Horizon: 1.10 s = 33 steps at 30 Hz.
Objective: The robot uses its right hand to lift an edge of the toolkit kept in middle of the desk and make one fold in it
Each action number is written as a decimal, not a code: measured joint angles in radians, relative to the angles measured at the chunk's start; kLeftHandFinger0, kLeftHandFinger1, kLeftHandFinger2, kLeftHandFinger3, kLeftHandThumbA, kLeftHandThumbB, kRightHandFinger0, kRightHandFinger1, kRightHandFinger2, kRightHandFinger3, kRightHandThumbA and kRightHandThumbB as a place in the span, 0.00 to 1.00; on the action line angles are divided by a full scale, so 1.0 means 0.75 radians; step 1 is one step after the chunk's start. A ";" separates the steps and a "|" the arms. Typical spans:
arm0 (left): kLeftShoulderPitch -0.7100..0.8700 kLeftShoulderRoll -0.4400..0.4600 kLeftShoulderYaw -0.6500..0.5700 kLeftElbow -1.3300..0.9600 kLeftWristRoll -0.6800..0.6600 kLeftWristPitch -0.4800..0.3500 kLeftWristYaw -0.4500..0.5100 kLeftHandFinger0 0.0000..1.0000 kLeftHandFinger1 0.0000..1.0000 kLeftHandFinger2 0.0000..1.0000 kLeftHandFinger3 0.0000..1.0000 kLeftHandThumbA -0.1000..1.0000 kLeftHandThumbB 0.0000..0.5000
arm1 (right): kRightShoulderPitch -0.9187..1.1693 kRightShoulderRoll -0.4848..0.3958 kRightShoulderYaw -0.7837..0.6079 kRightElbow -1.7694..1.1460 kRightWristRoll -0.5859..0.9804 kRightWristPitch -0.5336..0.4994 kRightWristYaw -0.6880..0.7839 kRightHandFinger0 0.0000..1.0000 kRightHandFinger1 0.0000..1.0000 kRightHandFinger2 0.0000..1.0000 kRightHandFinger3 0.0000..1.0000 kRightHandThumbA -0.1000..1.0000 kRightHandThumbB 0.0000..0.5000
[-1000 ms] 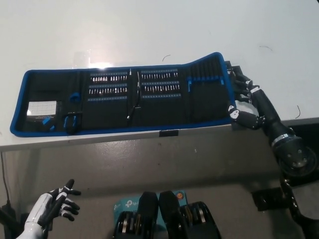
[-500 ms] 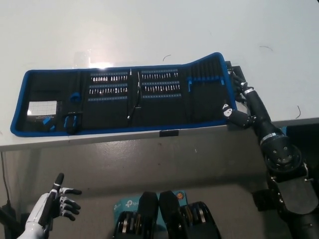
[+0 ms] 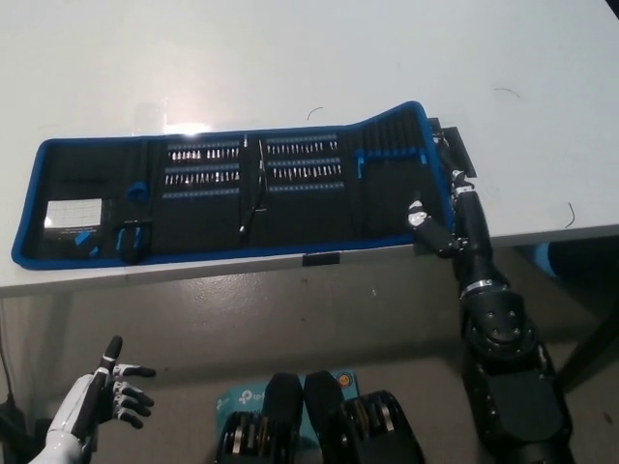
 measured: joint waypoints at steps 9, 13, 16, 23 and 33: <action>-0.004 0.002 -0.005 0.000 0.002 -0.001 -0.001 0.40 0.38 0.34 0.50 1.00 0.66 | 0.004 0.021 0.041 0.006 0.001 -0.018 -0.018 0.47 0.60 0.68 0.96 0.25 0.49; -0.011 0.005 -0.006 0.000 0.003 -0.001 -0.001 0.38 0.37 0.33 0.50 1.00 0.70 | 0.004 0.026 0.042 0.008 0.011 -0.041 -0.026 0.00 0.00 0.00 0.63 0.00 0.20; -0.014 0.008 -0.006 0.001 0.002 -0.001 -0.002 0.38 0.38 0.32 0.50 1.00 0.66 | 0.004 0.023 0.061 0.011 0.012 -0.074 -0.026 0.02 0.10 0.19 0.24 0.00 0.01; -0.016 0.008 -0.009 0.001 0.002 0.000 -0.002 0.39 0.38 0.33 0.51 1.00 0.62 | -0.009 0.019 0.117 0.046 0.004 -0.159 -0.030 0.00 0.08 0.27 0.15 0.00 0.04; -0.014 0.010 -0.025 0.001 0.004 0.000 -0.010 0.38 0.37 0.33 0.52 1.00 0.58 | -0.016 0.015 0.131 0.046 -0.015 -0.183 -0.043 0.00 0.01 0.20 0.17 0.00 0.10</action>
